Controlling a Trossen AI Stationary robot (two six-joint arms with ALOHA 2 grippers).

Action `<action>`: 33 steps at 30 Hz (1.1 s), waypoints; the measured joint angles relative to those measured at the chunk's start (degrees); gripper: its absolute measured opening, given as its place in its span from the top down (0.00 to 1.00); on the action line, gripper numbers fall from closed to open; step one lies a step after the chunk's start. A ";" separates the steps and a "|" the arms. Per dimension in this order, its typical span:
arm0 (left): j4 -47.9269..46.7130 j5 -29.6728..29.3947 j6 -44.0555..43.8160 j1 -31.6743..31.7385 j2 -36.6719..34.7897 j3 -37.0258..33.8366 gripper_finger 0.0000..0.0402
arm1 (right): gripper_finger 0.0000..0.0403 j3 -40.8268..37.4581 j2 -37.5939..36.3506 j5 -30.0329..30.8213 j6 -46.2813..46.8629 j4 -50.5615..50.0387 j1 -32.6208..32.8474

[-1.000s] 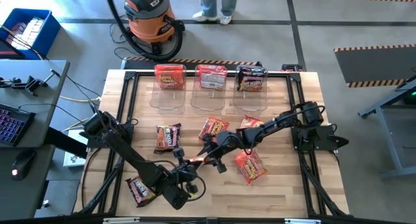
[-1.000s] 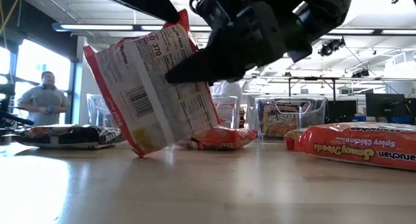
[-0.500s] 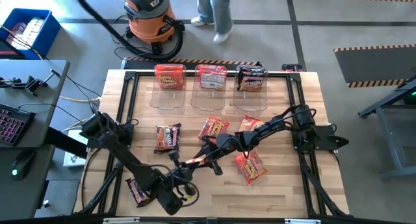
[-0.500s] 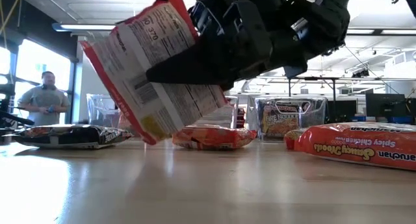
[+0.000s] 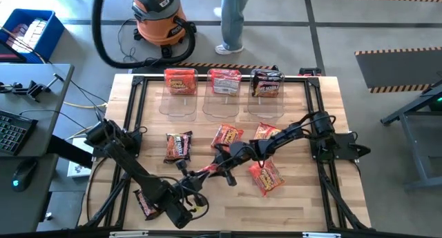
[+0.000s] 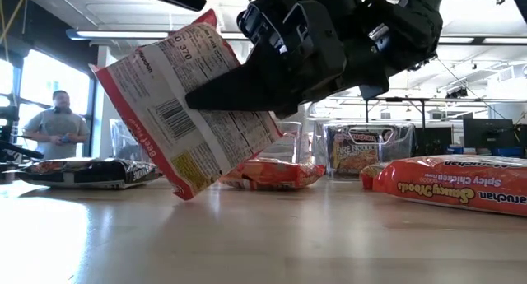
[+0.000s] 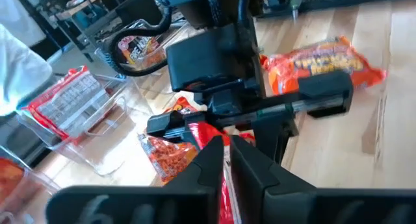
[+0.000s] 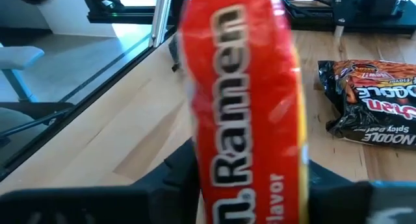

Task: Sort Maruchan noodles
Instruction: Put the red noodle pack into the middle transparent bin

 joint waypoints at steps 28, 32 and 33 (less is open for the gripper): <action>11.63 -6.48 -19.97 -2.02 -24.17 -32.74 1.00 | 0.77 33.27 -16.05 8.22 -19.84 -77.51 -19.39; 19.07 -4.22 -12.81 -0.90 -25.17 -34.98 1.00 | 0.77 42.23 -14.12 8.75 -23.83 -86.65 -24.53; 21.19 -3.09 -11.27 -0.30 -25.08 -35.50 1.00 | 0.77 44.02 -13.76 8.65 -24.56 -88.38 -25.82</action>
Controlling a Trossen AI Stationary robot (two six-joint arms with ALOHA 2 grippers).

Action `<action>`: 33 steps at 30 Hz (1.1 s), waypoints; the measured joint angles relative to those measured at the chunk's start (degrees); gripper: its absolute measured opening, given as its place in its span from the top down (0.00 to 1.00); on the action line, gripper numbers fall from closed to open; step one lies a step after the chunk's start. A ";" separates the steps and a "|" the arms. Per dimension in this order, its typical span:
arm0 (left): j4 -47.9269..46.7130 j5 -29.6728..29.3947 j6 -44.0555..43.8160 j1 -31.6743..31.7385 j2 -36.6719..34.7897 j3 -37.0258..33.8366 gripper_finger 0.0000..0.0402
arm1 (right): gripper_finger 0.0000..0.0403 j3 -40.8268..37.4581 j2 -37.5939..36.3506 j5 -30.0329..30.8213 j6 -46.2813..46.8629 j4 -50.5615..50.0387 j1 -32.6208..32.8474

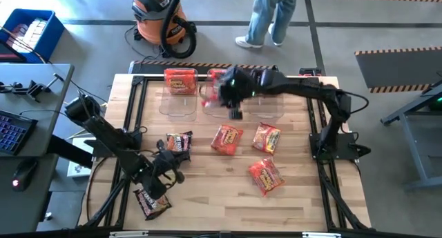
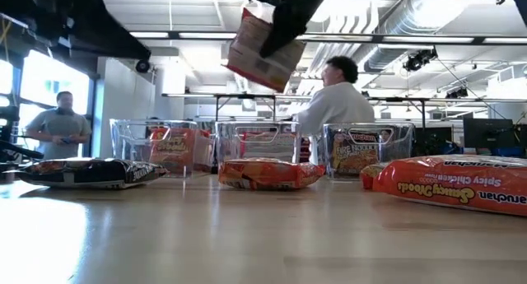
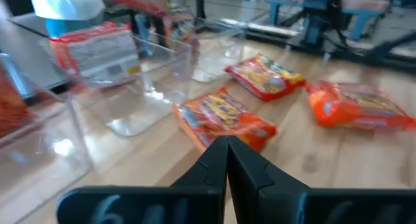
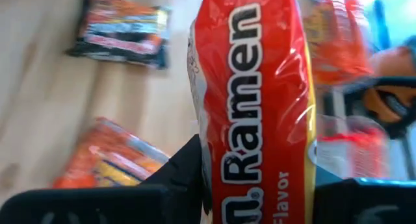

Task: Sort Maruchan noodles
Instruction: Put the red noodle pack into the middle transparent bin

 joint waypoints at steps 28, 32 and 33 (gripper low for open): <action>13.25 16.47 21.23 12.88 1.14 -0.38 1.00 | 0.77 7.65 20.94 -4.38 -7.44 -2.38 -16.80; 15.63 18.78 24.66 14.55 1.14 -0.38 1.00 | 0.77 7.65 22.35 -5.01 -7.28 -1.26 -16.95; 15.94 19.06 25.28 14.92 1.14 -0.38 1.00 | 0.77 7.65 22.75 -5.01 -7.27 -1.16 -16.95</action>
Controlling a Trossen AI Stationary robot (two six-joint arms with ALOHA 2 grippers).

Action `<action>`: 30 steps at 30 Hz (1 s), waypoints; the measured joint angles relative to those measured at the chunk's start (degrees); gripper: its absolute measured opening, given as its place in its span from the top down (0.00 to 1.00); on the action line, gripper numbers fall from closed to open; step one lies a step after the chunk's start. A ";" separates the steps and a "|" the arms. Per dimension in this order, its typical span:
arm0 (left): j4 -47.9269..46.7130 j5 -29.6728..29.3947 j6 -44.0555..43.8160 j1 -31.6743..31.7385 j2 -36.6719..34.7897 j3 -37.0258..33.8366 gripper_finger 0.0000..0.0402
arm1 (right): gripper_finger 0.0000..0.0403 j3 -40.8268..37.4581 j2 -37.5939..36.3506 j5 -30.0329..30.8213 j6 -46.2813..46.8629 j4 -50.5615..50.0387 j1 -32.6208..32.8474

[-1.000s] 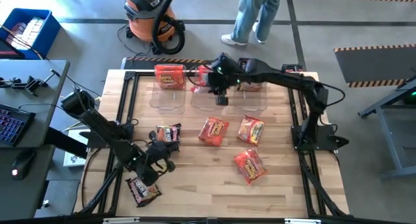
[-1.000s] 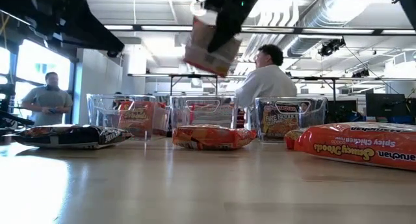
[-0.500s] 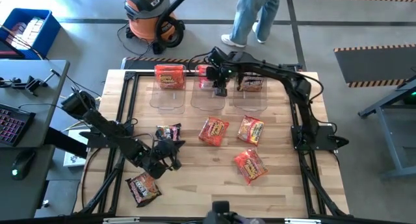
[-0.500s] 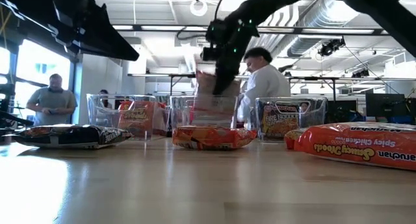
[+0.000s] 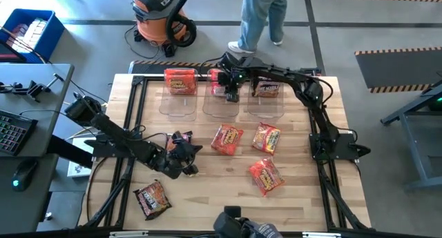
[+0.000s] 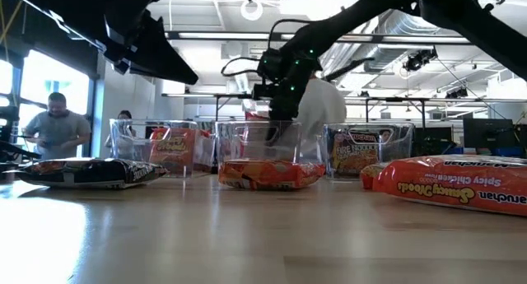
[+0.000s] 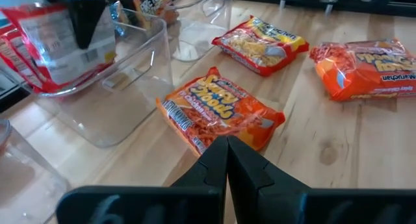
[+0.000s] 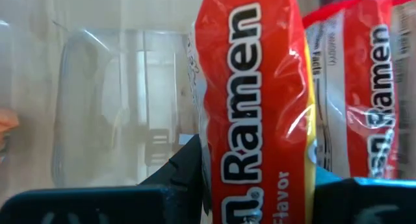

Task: Sort Maruchan noodles
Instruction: Put the red noodle pack into the middle transparent bin

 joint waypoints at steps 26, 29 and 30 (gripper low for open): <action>0.38 2.06 1.36 1.52 0.00 -0.02 1.00 | 0.48 -0.02 1.36 5.62 1.57 3.75 1.16; 0.38 2.05 1.34 1.52 0.00 -0.02 1.00 | 0.48 -0.02 1.36 5.62 1.20 3.86 1.42; 0.38 2.05 1.34 1.52 0.00 -0.02 1.00 | 0.48 -0.02 1.36 5.64 0.98 3.88 1.55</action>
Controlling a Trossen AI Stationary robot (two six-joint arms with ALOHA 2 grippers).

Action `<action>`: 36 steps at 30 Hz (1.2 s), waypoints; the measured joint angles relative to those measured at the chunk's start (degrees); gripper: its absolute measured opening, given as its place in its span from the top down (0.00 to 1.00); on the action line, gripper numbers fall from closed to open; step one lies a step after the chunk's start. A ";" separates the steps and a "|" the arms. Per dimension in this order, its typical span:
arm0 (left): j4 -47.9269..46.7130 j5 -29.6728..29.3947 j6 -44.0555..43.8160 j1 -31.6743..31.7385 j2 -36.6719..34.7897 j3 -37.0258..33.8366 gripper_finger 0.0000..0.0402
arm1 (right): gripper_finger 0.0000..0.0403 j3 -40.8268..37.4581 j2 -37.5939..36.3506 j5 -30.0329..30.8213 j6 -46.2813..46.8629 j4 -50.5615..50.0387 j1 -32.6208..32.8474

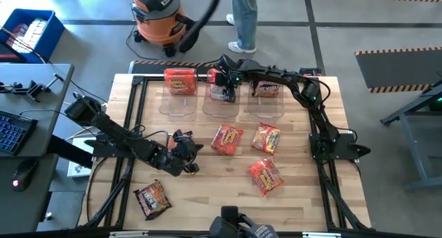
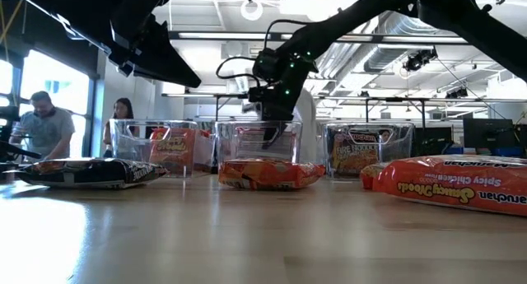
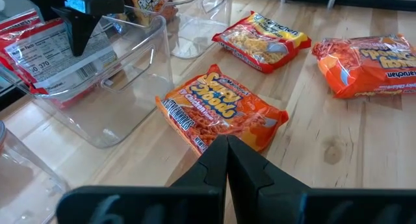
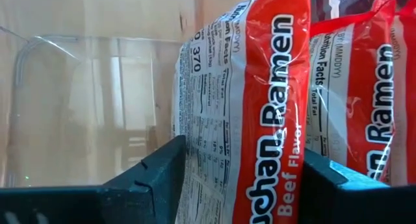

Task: Sort Maruchan noodles
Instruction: Put the red noodle pack into the middle transparent bin, then put the black noodle pack into the right transparent bin

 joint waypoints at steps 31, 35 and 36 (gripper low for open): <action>-0.09 0.15 0.67 -0.01 0.00 -0.02 1.00 | 0.86 -1.64 -9.76 -5.69 -2.69 -4.60 3.14; 5.21 -0.66 0.84 -0.02 0.44 -2.12 1.00 | 0.98 -1.86 -12.91 4.92 -6.37 -5.40 6.17; 8.47 -0.78 1.60 -0.02 0.44 -3.65 1.00 | 0.97 -1.79 -14.50 5.54 -6.44 -4.91 6.84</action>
